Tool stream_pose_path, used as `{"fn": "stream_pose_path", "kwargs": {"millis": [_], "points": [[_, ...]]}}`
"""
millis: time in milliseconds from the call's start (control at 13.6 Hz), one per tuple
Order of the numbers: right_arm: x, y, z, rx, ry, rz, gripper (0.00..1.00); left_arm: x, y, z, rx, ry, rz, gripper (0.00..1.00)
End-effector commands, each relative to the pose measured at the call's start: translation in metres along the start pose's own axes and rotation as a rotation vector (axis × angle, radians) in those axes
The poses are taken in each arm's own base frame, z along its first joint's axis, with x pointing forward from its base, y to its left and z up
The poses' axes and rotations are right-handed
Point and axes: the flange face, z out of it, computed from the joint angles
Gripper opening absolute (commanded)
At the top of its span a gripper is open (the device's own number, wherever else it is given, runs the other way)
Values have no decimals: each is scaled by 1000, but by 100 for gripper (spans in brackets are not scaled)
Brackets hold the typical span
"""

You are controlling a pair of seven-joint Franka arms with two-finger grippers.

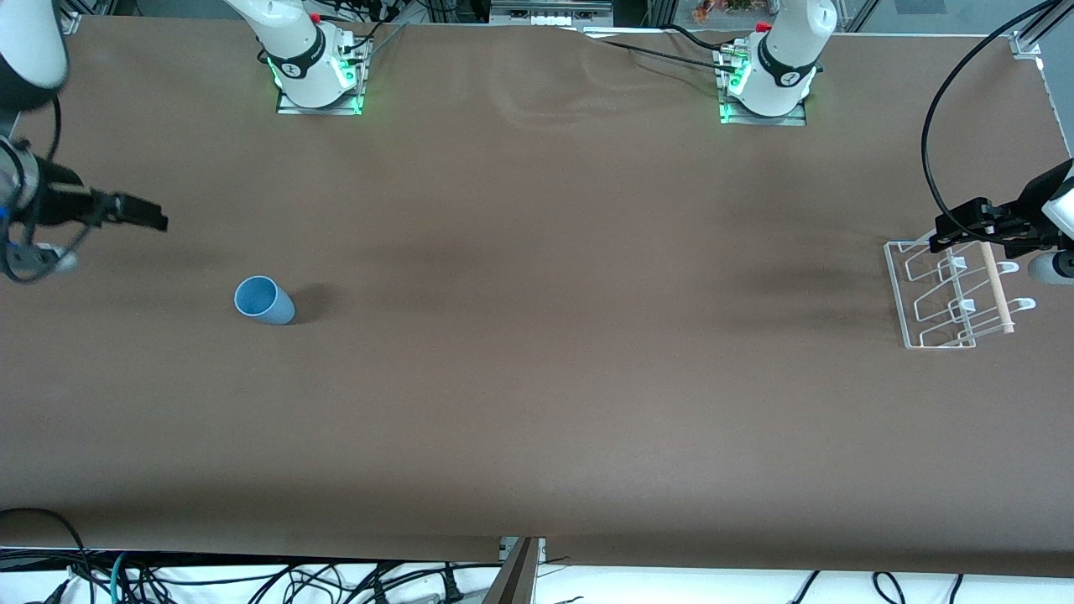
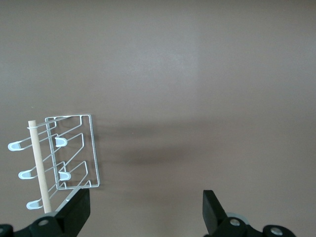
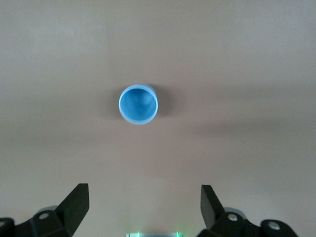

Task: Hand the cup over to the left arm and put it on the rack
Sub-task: 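Reach the right gripper down to the blue cup's side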

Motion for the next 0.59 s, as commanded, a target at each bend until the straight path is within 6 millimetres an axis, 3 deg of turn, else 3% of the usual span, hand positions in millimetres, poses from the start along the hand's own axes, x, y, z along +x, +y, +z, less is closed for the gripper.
{"fn": "stream_pose_path", "kwargs": {"millis": [0, 514], "points": [[23, -11, 33, -17, 30, -26, 100, 1, -6, -6, 4, -5, -16, 100], [15, -13, 151, -84, 123, -68, 100, 2, 3, -6, 5, -4, 0, 100]]}}
